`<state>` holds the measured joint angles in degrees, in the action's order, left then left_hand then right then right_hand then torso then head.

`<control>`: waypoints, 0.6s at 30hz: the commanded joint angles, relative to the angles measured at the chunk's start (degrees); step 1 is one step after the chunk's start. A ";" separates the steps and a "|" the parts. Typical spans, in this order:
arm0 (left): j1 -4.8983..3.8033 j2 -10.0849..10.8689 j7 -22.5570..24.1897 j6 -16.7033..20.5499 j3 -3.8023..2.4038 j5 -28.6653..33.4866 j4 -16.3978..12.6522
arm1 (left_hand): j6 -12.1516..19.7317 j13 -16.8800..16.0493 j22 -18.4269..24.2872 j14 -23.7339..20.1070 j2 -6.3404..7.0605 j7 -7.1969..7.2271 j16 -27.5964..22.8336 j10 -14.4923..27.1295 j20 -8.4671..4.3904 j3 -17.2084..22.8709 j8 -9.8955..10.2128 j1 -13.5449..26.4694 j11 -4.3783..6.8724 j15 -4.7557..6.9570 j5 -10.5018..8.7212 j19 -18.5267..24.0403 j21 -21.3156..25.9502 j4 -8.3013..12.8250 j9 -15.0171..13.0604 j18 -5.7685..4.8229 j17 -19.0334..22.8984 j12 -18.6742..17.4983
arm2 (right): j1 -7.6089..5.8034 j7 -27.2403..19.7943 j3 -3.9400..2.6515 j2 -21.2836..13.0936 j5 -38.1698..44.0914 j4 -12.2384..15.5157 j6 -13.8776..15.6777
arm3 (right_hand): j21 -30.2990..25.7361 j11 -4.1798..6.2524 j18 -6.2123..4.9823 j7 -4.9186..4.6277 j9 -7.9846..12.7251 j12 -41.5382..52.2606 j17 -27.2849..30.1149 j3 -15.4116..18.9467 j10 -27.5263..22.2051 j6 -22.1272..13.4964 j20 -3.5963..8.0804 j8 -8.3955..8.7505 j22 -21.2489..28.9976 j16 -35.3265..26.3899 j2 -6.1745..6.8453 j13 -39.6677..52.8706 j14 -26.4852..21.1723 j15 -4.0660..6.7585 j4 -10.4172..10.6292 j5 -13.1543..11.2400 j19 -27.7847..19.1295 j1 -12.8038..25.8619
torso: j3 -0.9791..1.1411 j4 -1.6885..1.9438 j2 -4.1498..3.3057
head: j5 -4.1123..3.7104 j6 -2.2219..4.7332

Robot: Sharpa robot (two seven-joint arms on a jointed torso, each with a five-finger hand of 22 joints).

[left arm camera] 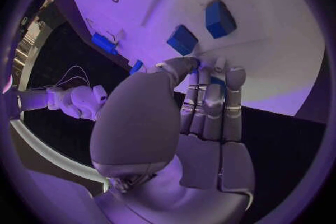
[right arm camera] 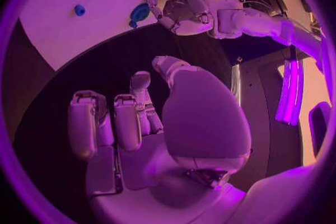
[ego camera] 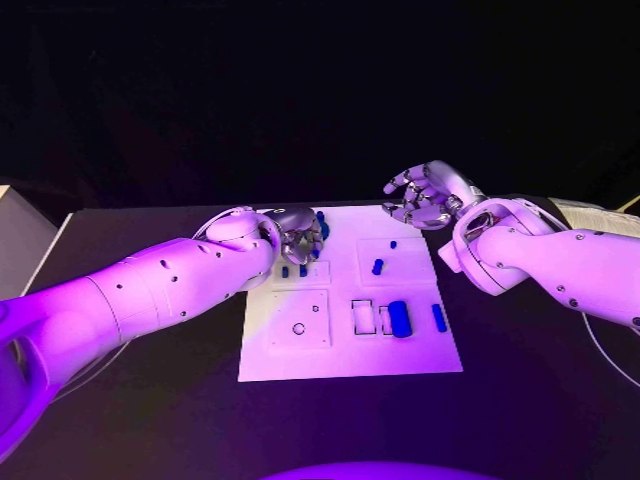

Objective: Assemble the parts on the task board

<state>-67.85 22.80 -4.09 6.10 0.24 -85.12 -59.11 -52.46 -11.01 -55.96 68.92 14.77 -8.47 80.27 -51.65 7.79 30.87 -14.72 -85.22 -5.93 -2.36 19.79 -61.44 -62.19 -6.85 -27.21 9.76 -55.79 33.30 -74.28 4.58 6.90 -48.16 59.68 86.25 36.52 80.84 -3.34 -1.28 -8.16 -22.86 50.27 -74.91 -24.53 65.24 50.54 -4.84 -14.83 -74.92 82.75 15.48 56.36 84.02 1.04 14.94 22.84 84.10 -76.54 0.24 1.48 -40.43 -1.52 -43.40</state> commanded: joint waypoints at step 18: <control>0.29 -0.40 1.34 0.86 0.74 0.37 0.57 | -4.28 1.27 -4.63 3.79 -1.31 0.30 2.35 -5.63 -0.99 3.41 0.24 0.50 1.15 1.18 -5.13 -3.23 -4.35 2.11 0.31 -1.58 -2.46 -3.26 | 0.01 -0.62 -0.02 0.22 0.36 0.02 -0.24 | -0.16 0.21 -1.05 -0.04 -0.15 -0.26 -3.65 -0.37 -0.08 0.36 0.37 -0.22 -7.65 -0.37 0.51 -0.11 2.93 0.27 -0.02 0.09 2.52 0.36 | 0.01 0.00 0.04 | -0.03 -0.06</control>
<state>-67.90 22.46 -3.48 7.41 0.76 -85.05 -58.48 -56.44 -9.81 -60.55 72.41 13.58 -8.18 82.43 -57.06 6.76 34.09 -14.63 -85.02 -4.81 -1.17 14.86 -64.51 -66.37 -4.74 -26.78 8.80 -58.26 30.13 -74.29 4.58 6.90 -47.97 59.69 86.22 36.51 80.84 -3.40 -1.28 -8.07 -22.93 50.28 -74.91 -24.52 65.30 50.45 -4.84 -14.83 -74.91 82.75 15.70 56.24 84.02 1.04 14.95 22.84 84.10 -76.31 0.26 1.51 -40.42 -1.63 -43.51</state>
